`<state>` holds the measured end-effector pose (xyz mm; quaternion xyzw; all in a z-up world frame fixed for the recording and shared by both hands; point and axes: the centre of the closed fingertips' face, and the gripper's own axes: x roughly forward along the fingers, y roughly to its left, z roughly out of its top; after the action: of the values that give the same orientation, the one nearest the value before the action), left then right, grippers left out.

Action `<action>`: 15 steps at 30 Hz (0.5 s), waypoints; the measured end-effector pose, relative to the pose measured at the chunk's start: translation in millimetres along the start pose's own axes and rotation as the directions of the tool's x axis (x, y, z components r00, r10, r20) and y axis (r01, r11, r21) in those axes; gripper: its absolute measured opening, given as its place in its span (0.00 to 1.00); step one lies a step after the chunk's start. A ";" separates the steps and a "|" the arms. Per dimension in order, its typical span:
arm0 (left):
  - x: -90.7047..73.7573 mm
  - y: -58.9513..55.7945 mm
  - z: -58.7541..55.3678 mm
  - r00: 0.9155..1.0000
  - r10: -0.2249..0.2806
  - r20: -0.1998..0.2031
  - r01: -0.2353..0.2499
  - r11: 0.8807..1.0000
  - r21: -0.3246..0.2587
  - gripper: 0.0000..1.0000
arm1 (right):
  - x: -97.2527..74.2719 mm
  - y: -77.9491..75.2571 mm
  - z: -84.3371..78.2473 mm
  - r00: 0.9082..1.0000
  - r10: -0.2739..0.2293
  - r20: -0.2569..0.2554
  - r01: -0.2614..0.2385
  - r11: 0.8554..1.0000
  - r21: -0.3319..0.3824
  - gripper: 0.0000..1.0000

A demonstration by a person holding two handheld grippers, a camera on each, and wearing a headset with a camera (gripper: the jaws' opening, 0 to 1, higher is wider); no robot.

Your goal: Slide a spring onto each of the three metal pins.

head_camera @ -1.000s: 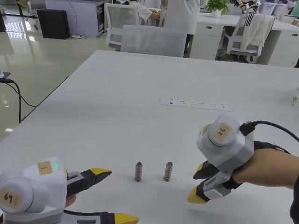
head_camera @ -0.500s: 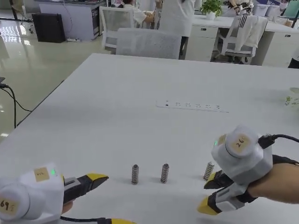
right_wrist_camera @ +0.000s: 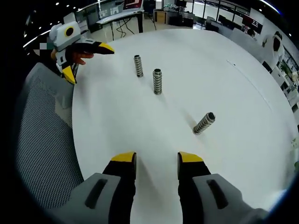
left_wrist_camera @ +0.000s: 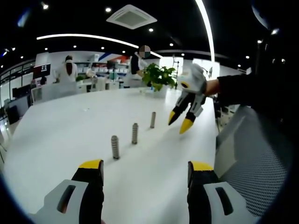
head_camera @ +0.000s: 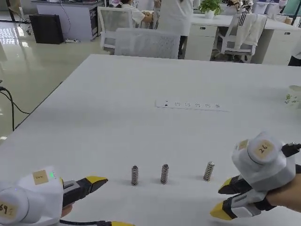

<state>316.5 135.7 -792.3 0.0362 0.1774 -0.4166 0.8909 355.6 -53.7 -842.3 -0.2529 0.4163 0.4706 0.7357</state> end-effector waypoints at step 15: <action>0.5 2.8 -2.3 1.000 0.016 -0.008 -0.016 1.000 -0.008 0.70 | -12.9 -22.1 -18.8 0.995 -0.038 0.088 0.032 0.997 0.073 0.36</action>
<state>318.3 137.6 -794.9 0.0358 0.1821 -0.4087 0.8936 365.9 -83.7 -841.7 -0.2124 0.3950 0.4532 0.7704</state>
